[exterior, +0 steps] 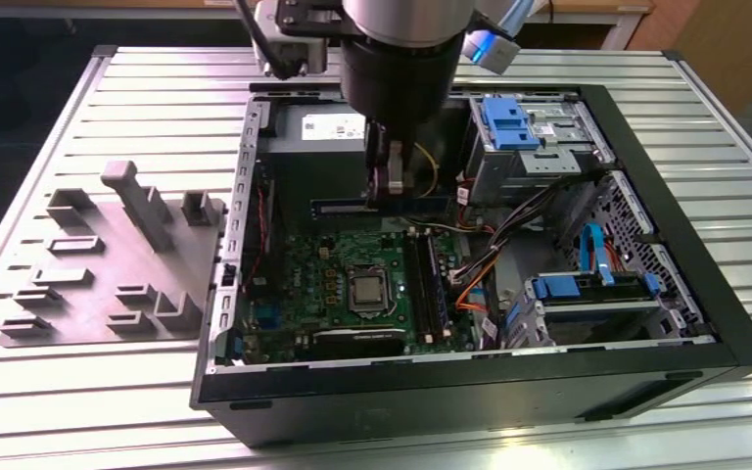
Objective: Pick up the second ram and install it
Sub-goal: 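Pick up the second ram and move it above second insertion slot, then insert the second ram into the second slot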
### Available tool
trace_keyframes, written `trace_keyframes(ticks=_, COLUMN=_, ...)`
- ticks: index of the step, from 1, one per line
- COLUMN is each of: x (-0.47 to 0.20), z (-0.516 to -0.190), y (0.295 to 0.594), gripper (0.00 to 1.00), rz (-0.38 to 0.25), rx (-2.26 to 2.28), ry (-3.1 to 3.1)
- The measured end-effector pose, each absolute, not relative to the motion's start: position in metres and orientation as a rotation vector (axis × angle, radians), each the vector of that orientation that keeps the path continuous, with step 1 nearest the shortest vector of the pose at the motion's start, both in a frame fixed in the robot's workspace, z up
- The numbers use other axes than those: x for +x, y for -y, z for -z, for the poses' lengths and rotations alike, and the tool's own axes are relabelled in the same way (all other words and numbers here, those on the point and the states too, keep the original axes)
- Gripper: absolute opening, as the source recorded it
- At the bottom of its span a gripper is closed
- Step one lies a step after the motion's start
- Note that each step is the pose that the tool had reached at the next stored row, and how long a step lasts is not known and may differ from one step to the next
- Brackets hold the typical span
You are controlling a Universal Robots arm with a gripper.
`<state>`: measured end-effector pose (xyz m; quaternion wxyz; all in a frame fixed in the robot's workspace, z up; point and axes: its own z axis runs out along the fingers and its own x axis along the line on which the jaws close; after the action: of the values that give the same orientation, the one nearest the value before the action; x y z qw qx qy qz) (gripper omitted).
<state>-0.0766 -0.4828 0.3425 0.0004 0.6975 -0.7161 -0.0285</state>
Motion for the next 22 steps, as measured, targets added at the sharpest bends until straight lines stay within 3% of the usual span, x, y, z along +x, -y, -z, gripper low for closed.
trace_keyframes(ticks=22, x=-0.077, z=-0.330, y=0.483, gripper=0.11, rz=0.090, rx=2.190, ry=2.249)
